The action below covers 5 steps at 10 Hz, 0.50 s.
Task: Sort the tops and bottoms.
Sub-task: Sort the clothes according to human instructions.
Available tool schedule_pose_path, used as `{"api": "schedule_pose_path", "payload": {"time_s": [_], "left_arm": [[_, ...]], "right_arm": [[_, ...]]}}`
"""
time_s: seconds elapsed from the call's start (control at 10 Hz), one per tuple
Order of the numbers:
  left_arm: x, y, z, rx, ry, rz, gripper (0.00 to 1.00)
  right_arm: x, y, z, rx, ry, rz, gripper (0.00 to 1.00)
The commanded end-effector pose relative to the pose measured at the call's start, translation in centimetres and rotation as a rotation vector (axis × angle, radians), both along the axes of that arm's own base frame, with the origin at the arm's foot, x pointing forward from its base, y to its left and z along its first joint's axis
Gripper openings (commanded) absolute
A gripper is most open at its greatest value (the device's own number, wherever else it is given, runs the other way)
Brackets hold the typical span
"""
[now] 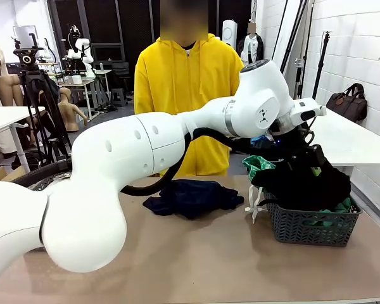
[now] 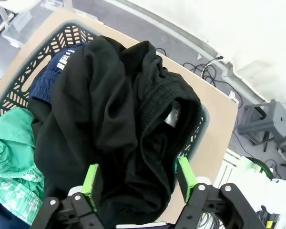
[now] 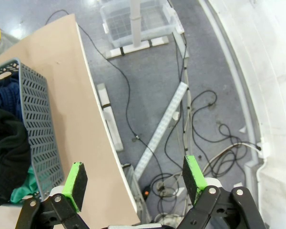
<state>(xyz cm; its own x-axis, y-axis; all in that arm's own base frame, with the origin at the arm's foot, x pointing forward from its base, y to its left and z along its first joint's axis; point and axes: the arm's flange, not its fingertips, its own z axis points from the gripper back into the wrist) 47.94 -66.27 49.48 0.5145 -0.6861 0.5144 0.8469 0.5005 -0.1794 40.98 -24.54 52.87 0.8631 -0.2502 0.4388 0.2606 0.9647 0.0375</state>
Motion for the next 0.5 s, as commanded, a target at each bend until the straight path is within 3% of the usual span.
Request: {"api": "schedule_pose_path", "payload": {"time_s": [0.0, 0.2, 0.4], "left_arm": [[1.7, -2.2, 3.4, 0.081, -0.050, -0.008, 1.00], [1.7, 2.4, 7.6, 0.173, -0.139, 0.078, 1.00], [1.2, 10.3, 11.3, 0.206, -0.186, 0.250, 1.00]], "right_arm": [[-0.2, 0.0, -0.1, -0.015, 0.014, 0.008, 1.00], [-0.2, 0.0, -0.1, -0.015, 0.014, 0.008, 1.00], [-0.2, 0.0, -0.1, -0.015, 0.014, 0.008, 1.00]]}}
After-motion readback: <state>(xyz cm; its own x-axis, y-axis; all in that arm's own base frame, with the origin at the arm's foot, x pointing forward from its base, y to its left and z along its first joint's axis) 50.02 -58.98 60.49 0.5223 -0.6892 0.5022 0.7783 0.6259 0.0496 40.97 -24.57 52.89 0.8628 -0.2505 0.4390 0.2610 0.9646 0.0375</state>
